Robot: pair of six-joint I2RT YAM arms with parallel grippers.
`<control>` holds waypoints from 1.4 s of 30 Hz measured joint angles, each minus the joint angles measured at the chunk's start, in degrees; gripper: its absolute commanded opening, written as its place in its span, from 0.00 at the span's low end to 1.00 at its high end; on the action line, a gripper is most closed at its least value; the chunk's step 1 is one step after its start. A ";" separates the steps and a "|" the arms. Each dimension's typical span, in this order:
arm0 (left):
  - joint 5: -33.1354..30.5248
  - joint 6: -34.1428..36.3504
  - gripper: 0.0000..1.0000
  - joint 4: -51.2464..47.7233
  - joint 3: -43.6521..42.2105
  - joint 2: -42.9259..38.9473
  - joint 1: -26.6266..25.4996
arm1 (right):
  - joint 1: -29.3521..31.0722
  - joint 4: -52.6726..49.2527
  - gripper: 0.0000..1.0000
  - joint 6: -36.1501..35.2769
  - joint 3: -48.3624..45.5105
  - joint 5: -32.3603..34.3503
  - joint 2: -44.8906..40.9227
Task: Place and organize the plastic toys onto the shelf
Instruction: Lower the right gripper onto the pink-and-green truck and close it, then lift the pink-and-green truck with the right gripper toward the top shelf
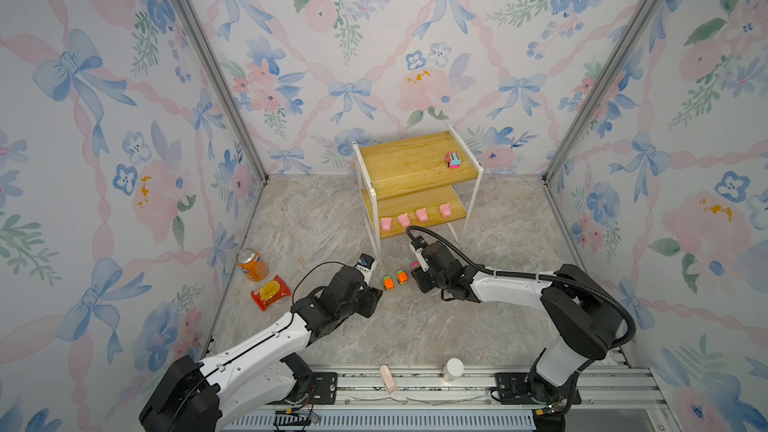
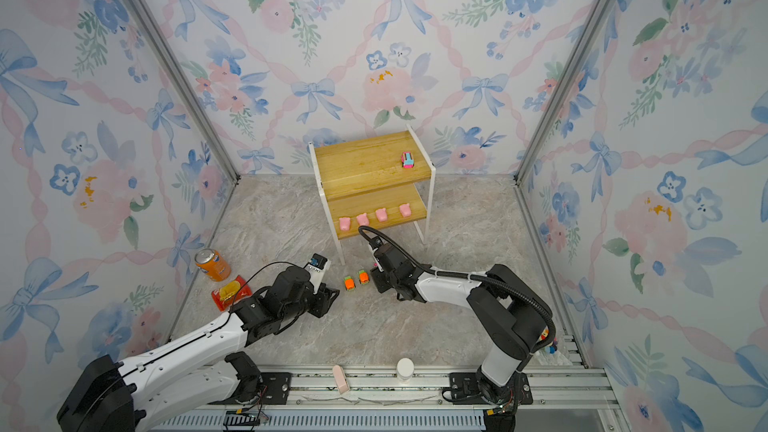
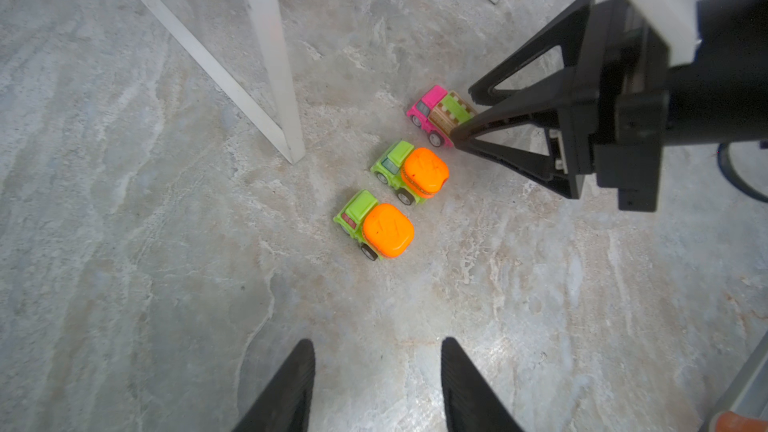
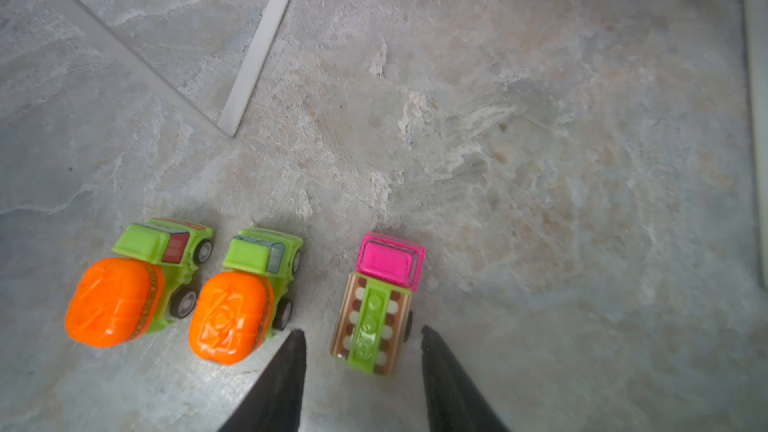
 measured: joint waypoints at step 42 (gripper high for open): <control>0.87 0.00 0.50 1.64 -0.79 0.04 1.95 | -1.20 2.97 0.20 -0.37 -0.31 -0.50 2.67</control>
